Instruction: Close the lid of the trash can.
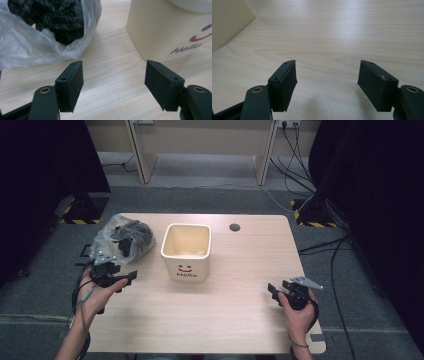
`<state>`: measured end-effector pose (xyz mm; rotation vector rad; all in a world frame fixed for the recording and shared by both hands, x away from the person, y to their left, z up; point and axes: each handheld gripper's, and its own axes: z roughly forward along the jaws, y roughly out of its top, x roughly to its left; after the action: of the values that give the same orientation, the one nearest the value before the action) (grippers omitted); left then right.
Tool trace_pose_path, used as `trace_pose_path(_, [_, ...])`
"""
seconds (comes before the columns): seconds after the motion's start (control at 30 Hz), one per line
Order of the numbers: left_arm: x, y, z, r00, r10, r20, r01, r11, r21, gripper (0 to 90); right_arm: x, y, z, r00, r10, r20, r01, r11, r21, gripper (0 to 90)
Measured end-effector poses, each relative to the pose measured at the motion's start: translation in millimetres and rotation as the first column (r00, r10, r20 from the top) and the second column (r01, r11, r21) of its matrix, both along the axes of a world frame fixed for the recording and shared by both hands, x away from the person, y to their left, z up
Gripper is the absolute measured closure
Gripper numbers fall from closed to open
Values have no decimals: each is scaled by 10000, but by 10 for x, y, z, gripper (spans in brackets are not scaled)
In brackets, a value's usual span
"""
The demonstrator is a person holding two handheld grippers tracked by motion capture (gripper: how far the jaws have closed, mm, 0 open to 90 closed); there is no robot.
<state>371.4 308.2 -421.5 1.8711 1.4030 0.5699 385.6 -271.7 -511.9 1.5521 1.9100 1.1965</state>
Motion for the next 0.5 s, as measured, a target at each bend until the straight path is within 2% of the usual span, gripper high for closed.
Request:
trace_pose_path(0.2, [-54, 70, -117, 9999, 27, -102, -27, 10000, -63, 299, 0, 0, 0, 10000, -4, 0, 4, 10000, -4, 312])
trace_pose_path(0.5, [-121, 146, -239, 9999, 146, 46, -146, 9999, -64, 292, -2, 1, 1, 10000, -34, -19, 34, 10000, 14, 311])
